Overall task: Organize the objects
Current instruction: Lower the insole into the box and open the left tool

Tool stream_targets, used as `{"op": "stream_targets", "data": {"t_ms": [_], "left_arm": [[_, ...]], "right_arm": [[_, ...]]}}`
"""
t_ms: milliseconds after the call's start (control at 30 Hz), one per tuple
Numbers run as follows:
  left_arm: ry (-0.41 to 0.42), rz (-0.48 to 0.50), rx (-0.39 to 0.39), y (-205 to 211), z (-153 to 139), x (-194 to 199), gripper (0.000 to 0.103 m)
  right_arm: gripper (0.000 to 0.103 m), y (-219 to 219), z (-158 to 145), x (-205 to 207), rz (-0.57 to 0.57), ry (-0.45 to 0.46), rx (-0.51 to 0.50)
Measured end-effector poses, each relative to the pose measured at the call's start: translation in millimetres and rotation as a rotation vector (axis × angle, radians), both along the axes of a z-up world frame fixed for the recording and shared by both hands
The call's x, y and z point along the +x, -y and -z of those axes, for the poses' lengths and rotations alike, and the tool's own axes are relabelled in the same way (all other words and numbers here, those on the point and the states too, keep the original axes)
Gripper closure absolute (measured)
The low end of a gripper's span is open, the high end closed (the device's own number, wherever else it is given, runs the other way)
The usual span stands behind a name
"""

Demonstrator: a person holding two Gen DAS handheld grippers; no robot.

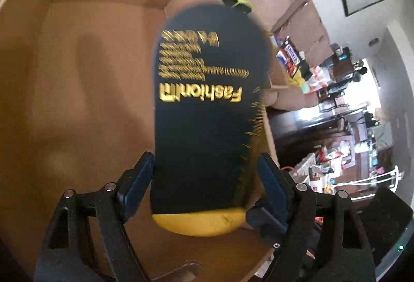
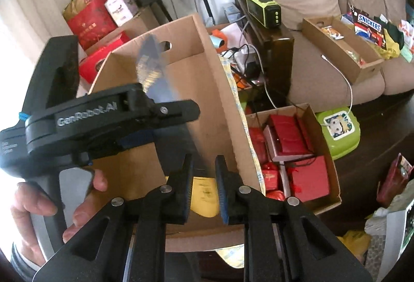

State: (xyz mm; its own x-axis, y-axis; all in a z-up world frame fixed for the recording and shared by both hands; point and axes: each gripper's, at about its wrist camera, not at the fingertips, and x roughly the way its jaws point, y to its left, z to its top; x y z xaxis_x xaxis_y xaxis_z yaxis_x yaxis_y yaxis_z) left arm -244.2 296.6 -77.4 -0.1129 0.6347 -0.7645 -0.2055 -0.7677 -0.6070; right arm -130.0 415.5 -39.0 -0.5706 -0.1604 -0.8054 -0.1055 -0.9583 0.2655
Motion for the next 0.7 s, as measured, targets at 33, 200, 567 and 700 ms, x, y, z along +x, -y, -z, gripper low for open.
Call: {"op": "stream_targets", "data": {"t_ms": [33, 200, 567, 700], "left_arm": [[0.018, 0.019, -0.011, -3, 3, 0, 0.019], [0.008, 0.036, -0.046, -1, -5, 6, 0.013], [-0.172, 0.031, -0.067, 55, -71, 26, 0.013], [-0.261, 0.02, -0.095, 84, -97, 34, 0.01]], "right_arm": [[0.086, 1, 0, 0, 0.004, -0.001, 0.006], [0.085, 8, -4, 6, 0.008, -0.018, 0.024], [0.066, 27, -29, 16, -0.006, -0.088, 0.057], [0.054, 44, -37, 17, -0.036, -0.11, 0.059]]}}
